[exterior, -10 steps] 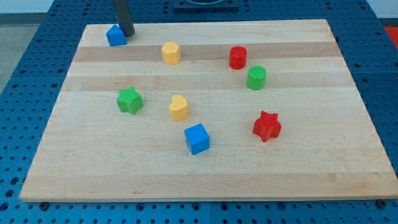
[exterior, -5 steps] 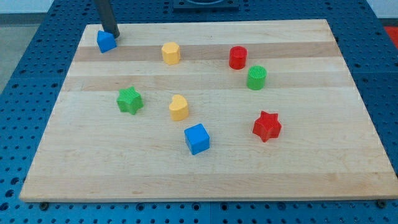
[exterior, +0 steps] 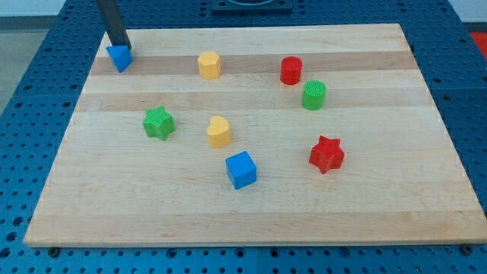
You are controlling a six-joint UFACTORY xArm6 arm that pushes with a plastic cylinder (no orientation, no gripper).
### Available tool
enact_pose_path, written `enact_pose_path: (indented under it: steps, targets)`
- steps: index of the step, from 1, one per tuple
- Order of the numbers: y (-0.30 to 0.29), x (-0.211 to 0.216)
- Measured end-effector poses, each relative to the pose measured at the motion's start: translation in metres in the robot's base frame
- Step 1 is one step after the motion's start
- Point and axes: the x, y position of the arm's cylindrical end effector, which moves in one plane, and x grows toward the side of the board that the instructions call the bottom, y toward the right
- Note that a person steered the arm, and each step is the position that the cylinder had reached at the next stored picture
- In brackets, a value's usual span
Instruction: Slide the blue triangle towards down
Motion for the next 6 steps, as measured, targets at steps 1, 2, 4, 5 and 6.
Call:
enact_pose_path:
  steps: [1, 2, 4, 5, 6]
  targets:
    - [-0.004, 0.004]
    - [-0.005, 0.022]
    - [0.002, 0.050]
    - [0.002, 0.071]
    - [0.001, 0.087]
